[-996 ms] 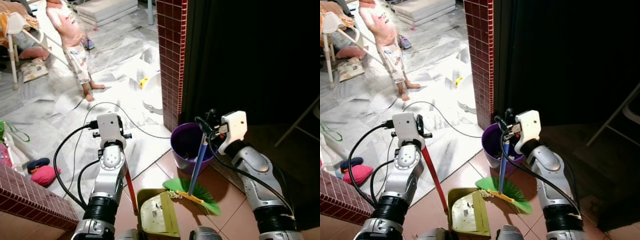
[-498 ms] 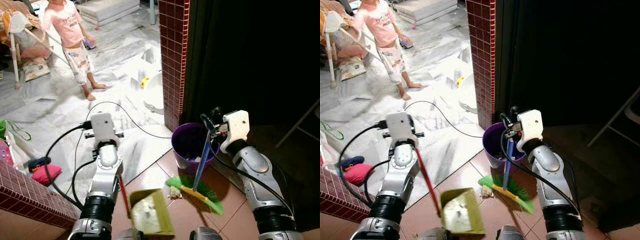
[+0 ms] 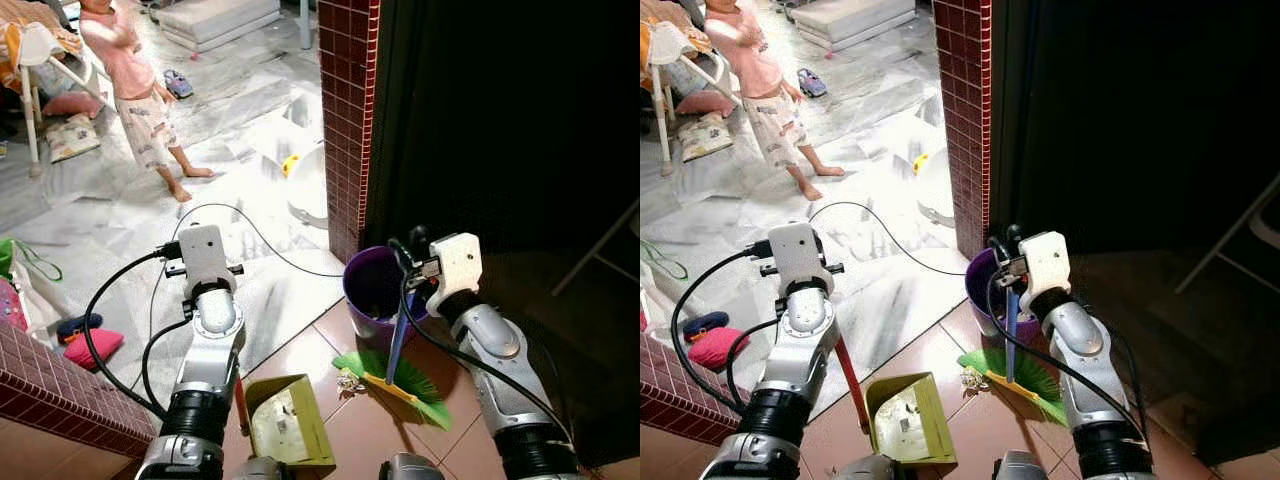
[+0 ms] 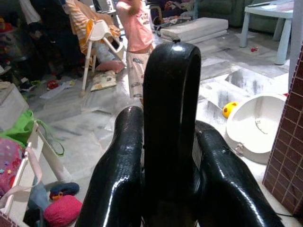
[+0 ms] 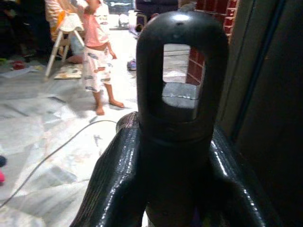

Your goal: Sweep floor

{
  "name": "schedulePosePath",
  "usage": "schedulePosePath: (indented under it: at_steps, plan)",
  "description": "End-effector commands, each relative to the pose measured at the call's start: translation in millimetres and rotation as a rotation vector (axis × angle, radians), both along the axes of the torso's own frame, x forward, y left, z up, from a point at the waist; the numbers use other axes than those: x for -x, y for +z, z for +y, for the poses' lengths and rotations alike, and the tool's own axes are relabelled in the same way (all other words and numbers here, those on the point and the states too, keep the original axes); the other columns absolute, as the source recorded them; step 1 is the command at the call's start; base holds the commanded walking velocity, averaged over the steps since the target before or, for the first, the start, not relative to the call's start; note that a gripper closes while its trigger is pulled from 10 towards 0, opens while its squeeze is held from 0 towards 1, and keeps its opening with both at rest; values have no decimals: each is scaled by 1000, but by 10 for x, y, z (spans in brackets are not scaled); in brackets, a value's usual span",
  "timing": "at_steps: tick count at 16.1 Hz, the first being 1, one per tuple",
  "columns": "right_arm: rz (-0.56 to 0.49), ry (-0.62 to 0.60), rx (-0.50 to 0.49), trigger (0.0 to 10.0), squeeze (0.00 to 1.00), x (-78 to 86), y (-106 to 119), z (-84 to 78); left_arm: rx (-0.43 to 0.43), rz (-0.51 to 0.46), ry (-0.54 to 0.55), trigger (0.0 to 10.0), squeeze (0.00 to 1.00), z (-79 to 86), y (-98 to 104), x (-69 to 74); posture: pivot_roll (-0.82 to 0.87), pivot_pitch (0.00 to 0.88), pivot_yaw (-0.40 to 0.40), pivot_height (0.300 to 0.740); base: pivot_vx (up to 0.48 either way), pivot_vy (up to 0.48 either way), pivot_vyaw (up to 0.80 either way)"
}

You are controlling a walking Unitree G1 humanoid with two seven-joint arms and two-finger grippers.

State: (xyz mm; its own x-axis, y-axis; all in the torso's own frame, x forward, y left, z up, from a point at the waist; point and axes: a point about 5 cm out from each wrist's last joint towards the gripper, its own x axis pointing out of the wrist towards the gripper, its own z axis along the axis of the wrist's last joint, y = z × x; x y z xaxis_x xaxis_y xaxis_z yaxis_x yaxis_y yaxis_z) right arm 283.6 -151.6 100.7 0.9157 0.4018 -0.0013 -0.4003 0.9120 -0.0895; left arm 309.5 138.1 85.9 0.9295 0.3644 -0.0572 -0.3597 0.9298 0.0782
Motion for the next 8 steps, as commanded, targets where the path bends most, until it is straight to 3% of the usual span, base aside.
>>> schedulePosePath:
  at_steps: [1, 3, 8]
  plan:
    - [57, 117, -102, 10000, 0, 67, -6, 146, -38, -12, 27, 10000, 0, 42, 36, -28, -170, 0, 96, 740, 0, 0, 0]
    - [117, 219, -159, 10000, 0, 134, -14, 181, -54, -14, 40, 10000, 0, 55, 43, -32, -172, 0, 95, 740, 0, 0, 0]
    - [201, 346, -192, 10000, 0, 234, -35, 177, -74, -2, 73, 10000, 0, 96, 26, -40, -172, 0, 95, 740, 0, 0, 0]
